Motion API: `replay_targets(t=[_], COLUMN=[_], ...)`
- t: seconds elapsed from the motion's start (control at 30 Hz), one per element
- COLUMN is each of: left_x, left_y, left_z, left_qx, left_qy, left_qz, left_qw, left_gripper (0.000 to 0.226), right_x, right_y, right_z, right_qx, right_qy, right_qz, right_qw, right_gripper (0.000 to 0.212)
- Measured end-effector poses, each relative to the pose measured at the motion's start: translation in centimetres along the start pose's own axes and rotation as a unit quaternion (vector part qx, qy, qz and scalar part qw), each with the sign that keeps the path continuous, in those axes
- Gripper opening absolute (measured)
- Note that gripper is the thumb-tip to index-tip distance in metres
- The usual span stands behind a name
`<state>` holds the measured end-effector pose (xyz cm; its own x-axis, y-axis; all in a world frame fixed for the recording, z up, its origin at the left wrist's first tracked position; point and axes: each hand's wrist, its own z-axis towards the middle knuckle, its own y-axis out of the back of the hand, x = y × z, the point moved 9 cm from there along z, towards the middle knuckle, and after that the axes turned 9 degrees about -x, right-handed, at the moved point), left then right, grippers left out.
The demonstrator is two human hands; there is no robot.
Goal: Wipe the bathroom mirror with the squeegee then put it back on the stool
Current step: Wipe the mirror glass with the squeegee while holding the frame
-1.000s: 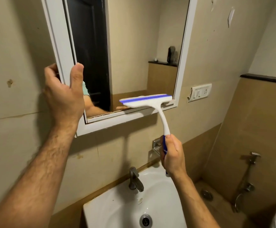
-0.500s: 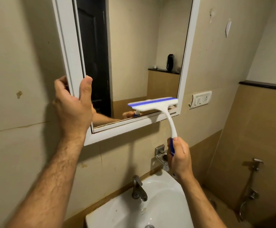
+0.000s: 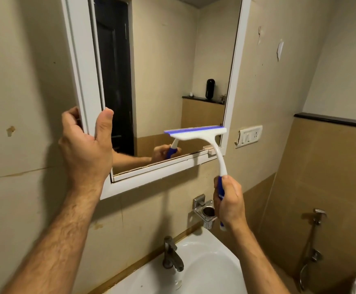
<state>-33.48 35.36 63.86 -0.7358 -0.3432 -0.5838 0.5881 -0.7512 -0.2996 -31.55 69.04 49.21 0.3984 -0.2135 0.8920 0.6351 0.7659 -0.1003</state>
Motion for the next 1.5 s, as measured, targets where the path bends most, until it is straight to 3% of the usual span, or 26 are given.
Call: replay_targets(t=[0.17, 0.4, 0.67, 0.8, 0.9, 1.03, 1.2, 1.5], left_x=[0.1, -0.2, -0.1, 0.7, 0.1, -4.6, -6.6, -6.5], left_y=[-0.1, -0.2, 0.0, 0.1, -0.8, -3.2, -4.4, -4.3], left_z=[-0.1, -0.1, -0.4, -0.1, 2.2, 8.0, 10.3, 10.0], left_qx=[0.005, 0.008, 0.02, 0.017, 0.035, 0.028, -0.015, -0.02], left_qy=[0.001, -0.01, -0.001, 0.014, 0.031, -0.015, -0.022, -0.056], left_qz=[-0.005, 0.013, 0.028, 0.052, 0.022, 0.012, -0.019, 0.049], left_qw=[1.0, 1.0, 0.999, 0.998, 0.999, 0.999, 0.999, 0.997], left_gripper=[0.058, 0.059, 0.056, 0.045, 0.056, 0.066, 0.055, 0.048], right_x=[-2.5, 0.0, -0.7, 5.1, 11.7, 18.6, 26.1, 29.7], right_y=[1.6, 0.1, 1.4, 0.9, 0.0, -2.1, -3.8, -10.2], right_z=[-2.0, -0.2, -1.8, 2.1, 6.4, 9.6, 11.5, 9.3], right_qx=[-0.011, -0.008, -0.018, 0.015, 0.02, 0.031, 0.002, 0.014], right_qy=[-0.014, -0.031, -0.02, 0.017, 0.037, 0.052, 0.121, 0.088], right_qz=[-0.043, -0.004, -0.034, 0.047, 0.084, 0.089, 0.079, 0.142], right_qw=[0.999, 0.999, 0.999, 0.999, 0.996, 0.994, 0.989, 0.986], right_gripper=[0.035, 0.041, 0.038, 0.046, 0.044, 0.042, 0.041, 0.04])
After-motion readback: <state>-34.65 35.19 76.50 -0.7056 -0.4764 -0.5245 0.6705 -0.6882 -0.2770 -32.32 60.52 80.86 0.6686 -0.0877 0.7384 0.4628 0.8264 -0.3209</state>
